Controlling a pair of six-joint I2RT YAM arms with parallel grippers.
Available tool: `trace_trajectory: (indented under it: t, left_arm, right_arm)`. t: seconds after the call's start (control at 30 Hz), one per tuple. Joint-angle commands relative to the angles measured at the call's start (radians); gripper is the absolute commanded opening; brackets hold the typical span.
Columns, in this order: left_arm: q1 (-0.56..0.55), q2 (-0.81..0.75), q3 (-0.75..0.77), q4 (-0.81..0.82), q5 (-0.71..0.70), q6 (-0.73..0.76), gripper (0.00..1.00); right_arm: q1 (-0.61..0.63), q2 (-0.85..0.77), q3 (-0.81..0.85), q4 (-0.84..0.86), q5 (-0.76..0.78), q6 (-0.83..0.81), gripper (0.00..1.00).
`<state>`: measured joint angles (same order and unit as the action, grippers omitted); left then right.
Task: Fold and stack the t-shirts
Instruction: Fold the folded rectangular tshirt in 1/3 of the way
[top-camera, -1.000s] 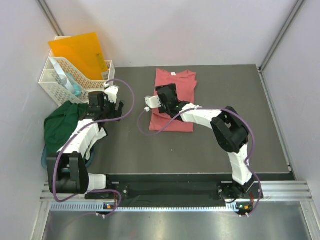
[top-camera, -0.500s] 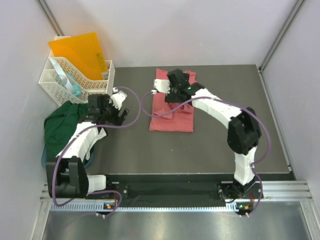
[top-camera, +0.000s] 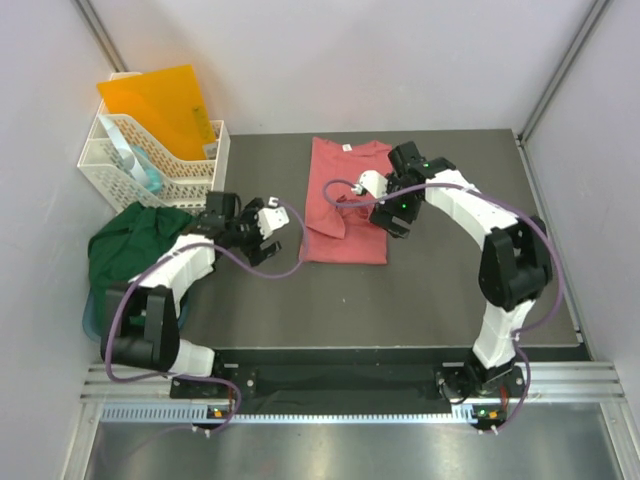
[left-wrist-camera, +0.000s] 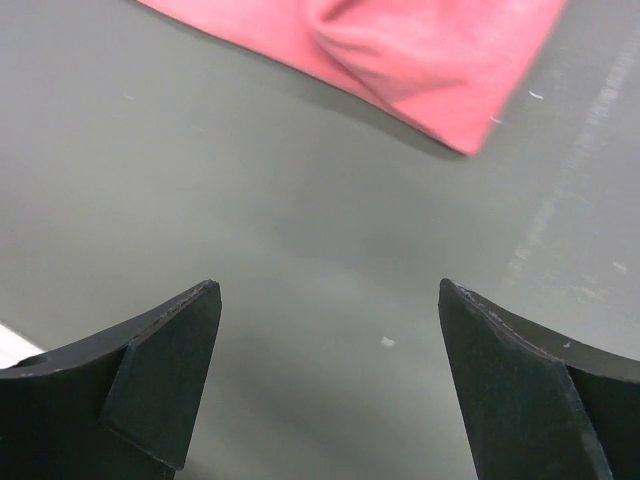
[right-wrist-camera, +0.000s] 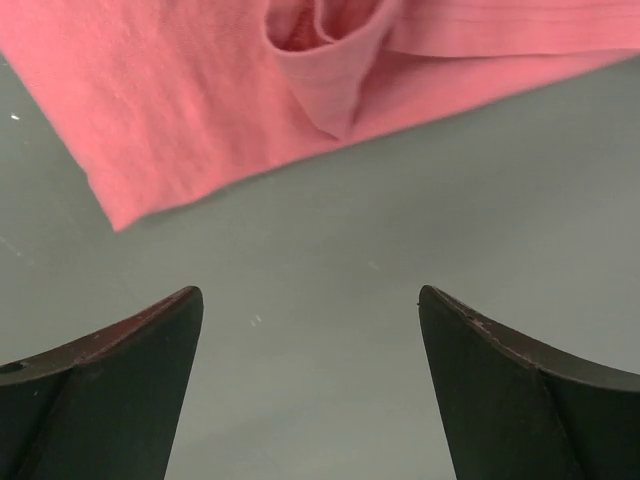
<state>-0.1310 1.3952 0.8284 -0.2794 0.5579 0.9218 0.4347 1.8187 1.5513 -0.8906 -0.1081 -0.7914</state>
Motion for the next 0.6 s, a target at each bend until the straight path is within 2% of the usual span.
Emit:
trace_trajectory:
  t: [0.0, 0.13, 0.27, 0.57]
  left_arm:
    - [-0.044, 0.037, 0.159, -0.016, -0.134, 0.008, 0.94]
    - [-0.075, 0.071, 0.261, -0.070, -0.179, 0.057, 0.94]
    - [-0.084, 0.116, 0.297, -0.063, -0.177, 0.106, 0.94]
    - [-0.111, 0.195, 0.351, -0.012, -0.184, 0.075, 0.94]
  right_arm:
    - [-0.019, 0.079, 0.041, 0.044, -0.163, -0.012, 0.88]
    - [-0.016, 0.108, 0.098, 0.038, -0.234, 0.000, 0.89]
    - [-0.007, 0.099, 0.118, 0.056, -0.214, 0.015, 0.90]
    - [0.001, 0.157, 0.185, 0.133, -0.194, 0.055, 0.91]
